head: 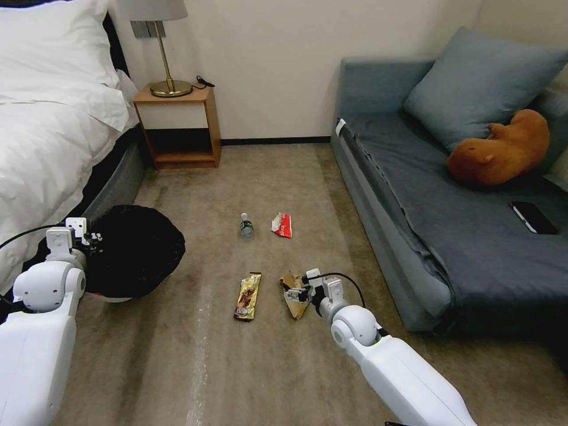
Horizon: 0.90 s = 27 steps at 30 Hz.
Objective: Pick up the trash bin, then pick up the garbage on the floor and place it into the trash bin.
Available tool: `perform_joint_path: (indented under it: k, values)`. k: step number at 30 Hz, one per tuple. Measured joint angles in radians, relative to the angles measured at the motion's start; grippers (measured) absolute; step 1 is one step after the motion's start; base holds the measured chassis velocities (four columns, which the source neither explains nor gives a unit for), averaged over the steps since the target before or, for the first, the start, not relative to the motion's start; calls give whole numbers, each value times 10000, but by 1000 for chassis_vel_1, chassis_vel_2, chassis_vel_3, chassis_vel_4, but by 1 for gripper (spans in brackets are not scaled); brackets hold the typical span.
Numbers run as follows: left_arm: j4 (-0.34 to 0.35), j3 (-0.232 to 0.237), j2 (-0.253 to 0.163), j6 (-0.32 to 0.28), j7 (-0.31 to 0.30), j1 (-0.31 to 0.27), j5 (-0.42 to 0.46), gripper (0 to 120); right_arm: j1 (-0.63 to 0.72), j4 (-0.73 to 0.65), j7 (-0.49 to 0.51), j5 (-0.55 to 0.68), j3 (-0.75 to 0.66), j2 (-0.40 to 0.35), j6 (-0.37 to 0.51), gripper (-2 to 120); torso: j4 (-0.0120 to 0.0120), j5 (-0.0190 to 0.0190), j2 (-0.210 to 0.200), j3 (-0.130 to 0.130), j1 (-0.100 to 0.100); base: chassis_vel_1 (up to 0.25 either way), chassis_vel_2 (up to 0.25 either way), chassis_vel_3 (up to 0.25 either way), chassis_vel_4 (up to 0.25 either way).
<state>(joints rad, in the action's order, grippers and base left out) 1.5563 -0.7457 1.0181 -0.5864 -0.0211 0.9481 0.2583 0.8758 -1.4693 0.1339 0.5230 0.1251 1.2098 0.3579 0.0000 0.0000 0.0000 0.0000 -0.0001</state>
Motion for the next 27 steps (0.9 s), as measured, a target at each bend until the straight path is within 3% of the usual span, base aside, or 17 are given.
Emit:
perform_joint_path:
  k: [27]
  values:
    - [-25, -11, 32, 26, 46, 8, -26, 7, 77, 129, 3, -107, 43, 107, -119, 100, -1, 0, 1, 0, 1, -58, 104, 59, -102]
